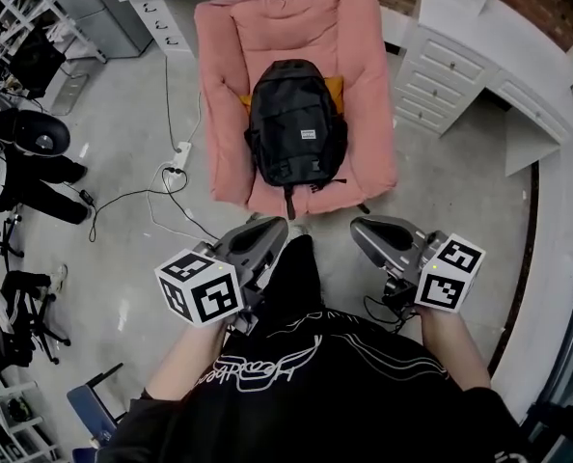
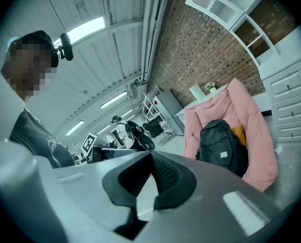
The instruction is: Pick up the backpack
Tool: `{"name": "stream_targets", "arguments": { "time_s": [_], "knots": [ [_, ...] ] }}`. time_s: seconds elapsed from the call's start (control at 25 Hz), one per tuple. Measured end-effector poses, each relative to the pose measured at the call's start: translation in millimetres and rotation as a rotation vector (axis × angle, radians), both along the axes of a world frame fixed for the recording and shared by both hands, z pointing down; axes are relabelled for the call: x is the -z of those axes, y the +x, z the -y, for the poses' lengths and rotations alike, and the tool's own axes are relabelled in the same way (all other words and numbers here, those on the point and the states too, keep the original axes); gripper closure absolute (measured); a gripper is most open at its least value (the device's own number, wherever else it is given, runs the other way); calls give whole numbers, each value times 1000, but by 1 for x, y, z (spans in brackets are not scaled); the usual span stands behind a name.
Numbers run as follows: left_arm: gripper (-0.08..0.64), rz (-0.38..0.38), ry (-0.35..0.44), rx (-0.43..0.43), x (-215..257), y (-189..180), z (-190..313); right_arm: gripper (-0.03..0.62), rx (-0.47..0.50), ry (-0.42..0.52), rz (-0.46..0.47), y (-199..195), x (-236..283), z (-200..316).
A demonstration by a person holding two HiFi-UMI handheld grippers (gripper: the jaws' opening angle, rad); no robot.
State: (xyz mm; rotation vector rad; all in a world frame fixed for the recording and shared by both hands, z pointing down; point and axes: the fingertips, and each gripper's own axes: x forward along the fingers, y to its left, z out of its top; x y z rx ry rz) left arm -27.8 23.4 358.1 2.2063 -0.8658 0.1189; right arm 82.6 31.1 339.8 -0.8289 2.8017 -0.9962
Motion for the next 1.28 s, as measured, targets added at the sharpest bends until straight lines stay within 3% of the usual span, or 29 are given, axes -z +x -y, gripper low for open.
{"name": "stream_targets", "arguments": {
  "time_s": [0.16,0.44,0.92,1.0,1.28],
  "knots": [
    [557,3,-25,-36,-12,3,24,586,-24,-1,-23,3,-10,27],
    [555,32,-57,-27,-36,-8,100,586,-91,-43,-69,14,-33,98],
    [420,101,-172,43,-107,-44,226,584,-101,-159,-195,21,-102,215],
    [396,115,-191,54,-120,-51,245,497,-93,-184,-215,21,-115,231],
    [328,131,-268,87,-168,-75,295,437,-103,-232,-311,16,-156,278]
  ]
}}
